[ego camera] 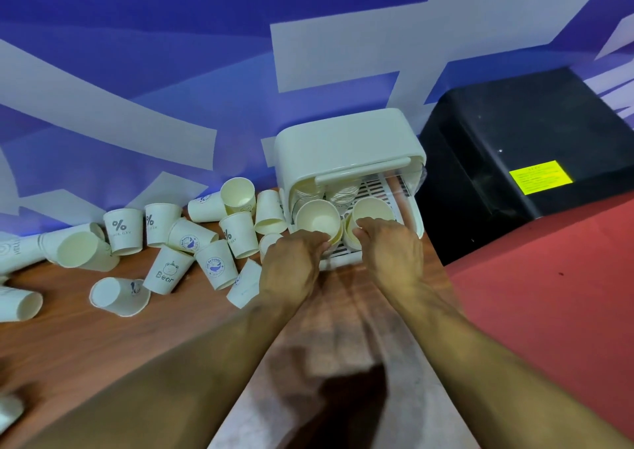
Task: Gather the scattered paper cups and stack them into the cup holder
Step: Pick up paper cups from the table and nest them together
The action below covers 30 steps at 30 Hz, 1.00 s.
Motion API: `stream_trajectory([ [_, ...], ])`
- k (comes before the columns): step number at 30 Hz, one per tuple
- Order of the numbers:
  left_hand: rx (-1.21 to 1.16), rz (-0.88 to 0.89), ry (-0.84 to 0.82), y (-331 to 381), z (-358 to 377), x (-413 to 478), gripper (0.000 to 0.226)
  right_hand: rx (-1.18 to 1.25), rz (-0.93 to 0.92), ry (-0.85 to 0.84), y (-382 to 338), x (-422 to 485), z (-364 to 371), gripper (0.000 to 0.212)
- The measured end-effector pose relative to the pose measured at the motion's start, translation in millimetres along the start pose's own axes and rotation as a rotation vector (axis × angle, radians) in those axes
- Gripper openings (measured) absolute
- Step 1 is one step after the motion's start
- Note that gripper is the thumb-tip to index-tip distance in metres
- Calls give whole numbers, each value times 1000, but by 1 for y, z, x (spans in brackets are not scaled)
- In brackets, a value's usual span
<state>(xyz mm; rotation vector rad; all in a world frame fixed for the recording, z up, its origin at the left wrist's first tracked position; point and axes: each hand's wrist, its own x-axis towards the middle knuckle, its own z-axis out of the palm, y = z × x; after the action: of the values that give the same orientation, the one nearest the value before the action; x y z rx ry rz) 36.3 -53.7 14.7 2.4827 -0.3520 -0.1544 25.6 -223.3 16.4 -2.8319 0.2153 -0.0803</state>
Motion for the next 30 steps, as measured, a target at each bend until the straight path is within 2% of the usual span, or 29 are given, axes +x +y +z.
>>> stream_trajectory([
  [4,96,29,-47,-6,8,7,23,-45,1,-29,-2,4,6,19],
  [13,231,35,-102,-14,16,16,28,-39,4,-72,1,8,16,28],
  [25,199,-9,-142,-20,30,27,29,102,202,-78,-5,12,24,28],
  [30,163,-36,-139,-20,27,25,26,93,194,-107,-6,13,23,25],
])
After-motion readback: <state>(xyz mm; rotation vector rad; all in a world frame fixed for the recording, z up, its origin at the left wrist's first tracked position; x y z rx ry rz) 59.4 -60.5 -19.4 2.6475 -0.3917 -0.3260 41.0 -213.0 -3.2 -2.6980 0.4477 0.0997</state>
